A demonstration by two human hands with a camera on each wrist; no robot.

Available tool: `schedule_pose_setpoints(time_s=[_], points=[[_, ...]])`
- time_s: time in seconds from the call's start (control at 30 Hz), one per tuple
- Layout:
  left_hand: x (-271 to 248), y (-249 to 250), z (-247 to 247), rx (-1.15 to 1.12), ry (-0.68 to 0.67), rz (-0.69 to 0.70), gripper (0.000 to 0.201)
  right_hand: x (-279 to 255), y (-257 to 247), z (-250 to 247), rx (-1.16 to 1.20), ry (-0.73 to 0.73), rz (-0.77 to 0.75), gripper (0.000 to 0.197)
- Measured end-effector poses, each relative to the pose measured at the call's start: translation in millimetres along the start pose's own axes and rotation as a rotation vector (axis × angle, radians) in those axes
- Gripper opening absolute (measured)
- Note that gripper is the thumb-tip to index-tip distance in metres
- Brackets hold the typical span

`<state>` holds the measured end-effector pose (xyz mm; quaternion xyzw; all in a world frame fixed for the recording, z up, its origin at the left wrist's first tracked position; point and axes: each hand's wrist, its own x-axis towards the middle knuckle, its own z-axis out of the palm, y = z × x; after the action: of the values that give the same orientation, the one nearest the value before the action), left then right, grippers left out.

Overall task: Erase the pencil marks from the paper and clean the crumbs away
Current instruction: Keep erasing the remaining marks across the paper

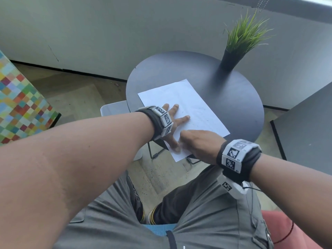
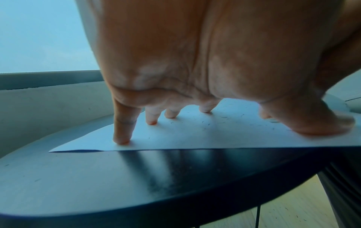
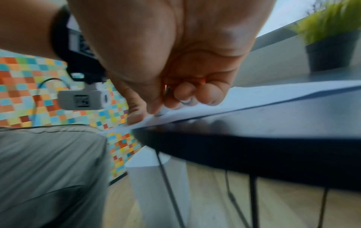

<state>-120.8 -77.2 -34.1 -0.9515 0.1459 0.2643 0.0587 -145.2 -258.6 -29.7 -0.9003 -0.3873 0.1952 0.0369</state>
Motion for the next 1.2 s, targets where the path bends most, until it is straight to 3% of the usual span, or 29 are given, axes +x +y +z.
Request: schedule_pose_setpoints(time_s=[0.03, 0.17, 0.23, 0.33, 0.4, 0.47, 0.6, 0.8, 0.9, 1.07, 1.13, 1.2], points=[[-0.7, 0.2, 0.1, -0.003, -0.001, 0.003, 0.136, 1.7, 7.9, -3.4, -0.03, 0.006, 0.03, 0.01], [-4.3, 2.4, -0.9, -0.004, 0.013, 0.003, 0.133, 11.6, 48.9, -18.6, -0.085, 0.076, 0.421, 0.017], [-5.7, 3.0, -1.4, -0.01, -0.001, -0.003, 0.134, 11.2, 40.5, -17.6, -0.115, 0.066, 0.361, 0.017], [-10.1, 4.8, -1.7, 0.02, -0.021, -0.005, 0.133, 5.2, 2.1, -1.8, -0.085, -0.02, 0.012, 0.023], [-16.2, 7.3, -0.9, 0.043, -0.022, -0.007, 0.129, 2.3, -9.6, 3.1, -0.042, -0.031, -0.08, 0.014], [-22.1, 8.9, 0.7, 0.023, -0.017, 0.001, 0.125, 9.1, 0.7, 0.1, -0.063, 0.0, 0.002, 0.021], [-27.9, 10.2, 4.2, 0.001, 0.001, -0.011, 0.121, 15.4, 36.0, -16.9, -0.034, 0.069, 0.36, 0.019], [-26.0, 0.6, 1.6, -0.04, 0.137, -0.007, 0.087, 1.8, 25.7, -9.2, -0.049, 0.046, 0.269, 0.016], [-23.2, 1.9, 1.1, -0.003, 0.148, -0.046, 0.104, -7.1, 9.7, -9.6, -0.087, 0.047, 0.208, 0.017], [-16.1, 5.5, -4.8, 0.057, -0.007, -0.073, 0.131, -10.0, -18.7, -0.2, -0.066, 0.012, 0.006, 0.011], [-13.5, 5.3, -4.2, 0.054, -0.032, -0.063, 0.134, -4.7, -5.4, -5.3, -0.069, -0.009, 0.059, 0.006], [-11.3, 4.8, -4.2, 0.045, -0.029, -0.055, 0.135, 2.3, 16.5, -14.9, -0.052, 0.008, 0.235, 0.011]])
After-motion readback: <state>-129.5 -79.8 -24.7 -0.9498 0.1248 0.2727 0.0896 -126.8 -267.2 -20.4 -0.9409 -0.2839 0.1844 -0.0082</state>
